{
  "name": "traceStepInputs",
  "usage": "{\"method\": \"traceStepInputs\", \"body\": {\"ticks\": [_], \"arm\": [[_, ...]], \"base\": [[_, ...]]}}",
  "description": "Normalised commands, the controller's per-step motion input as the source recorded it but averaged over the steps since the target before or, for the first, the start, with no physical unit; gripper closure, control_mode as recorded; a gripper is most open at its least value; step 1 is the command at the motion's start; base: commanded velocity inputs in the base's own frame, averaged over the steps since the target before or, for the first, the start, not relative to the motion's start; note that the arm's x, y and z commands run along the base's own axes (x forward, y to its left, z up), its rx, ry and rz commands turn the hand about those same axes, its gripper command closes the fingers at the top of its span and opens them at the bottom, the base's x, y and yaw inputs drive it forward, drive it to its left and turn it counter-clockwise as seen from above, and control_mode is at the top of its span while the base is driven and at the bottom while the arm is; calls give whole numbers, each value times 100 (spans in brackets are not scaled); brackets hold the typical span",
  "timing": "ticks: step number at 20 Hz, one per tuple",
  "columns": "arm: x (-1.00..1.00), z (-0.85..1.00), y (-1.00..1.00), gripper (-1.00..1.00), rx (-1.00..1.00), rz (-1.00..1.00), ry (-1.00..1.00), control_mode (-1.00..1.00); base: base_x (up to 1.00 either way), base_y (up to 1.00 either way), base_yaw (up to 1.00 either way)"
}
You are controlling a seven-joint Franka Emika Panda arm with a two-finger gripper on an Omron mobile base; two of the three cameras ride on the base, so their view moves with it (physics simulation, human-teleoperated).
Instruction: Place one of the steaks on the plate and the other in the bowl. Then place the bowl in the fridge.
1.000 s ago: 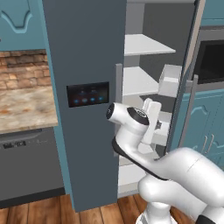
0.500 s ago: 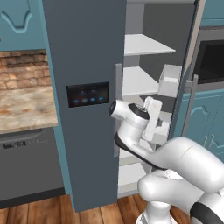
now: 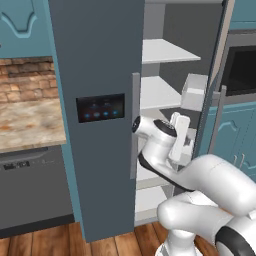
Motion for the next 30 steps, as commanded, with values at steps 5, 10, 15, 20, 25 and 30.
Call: {"method": "traceStepInputs", "body": {"ticks": [5, 10, 15, 20, 25, 30], "arm": [[20, -31, -2, 100, -6, 0, 6, -100], [29, -14, 0, 100, -6, 0, 8, -100], [37, 0, 0, 100, 0, 0, 6, -100], [44, -4, 0, 100, 0, 0, 7, -100], [15, -10, -24, 100, 0, 0, 4, -100], [6, -17, -35, 100, -3, -1, 7, -100]], "base": [[0, 0, 0], [0, 0, 0], [0, 0, 0], [0, 0, 0], [0, 0, 0], [0, 0, 0]]}}
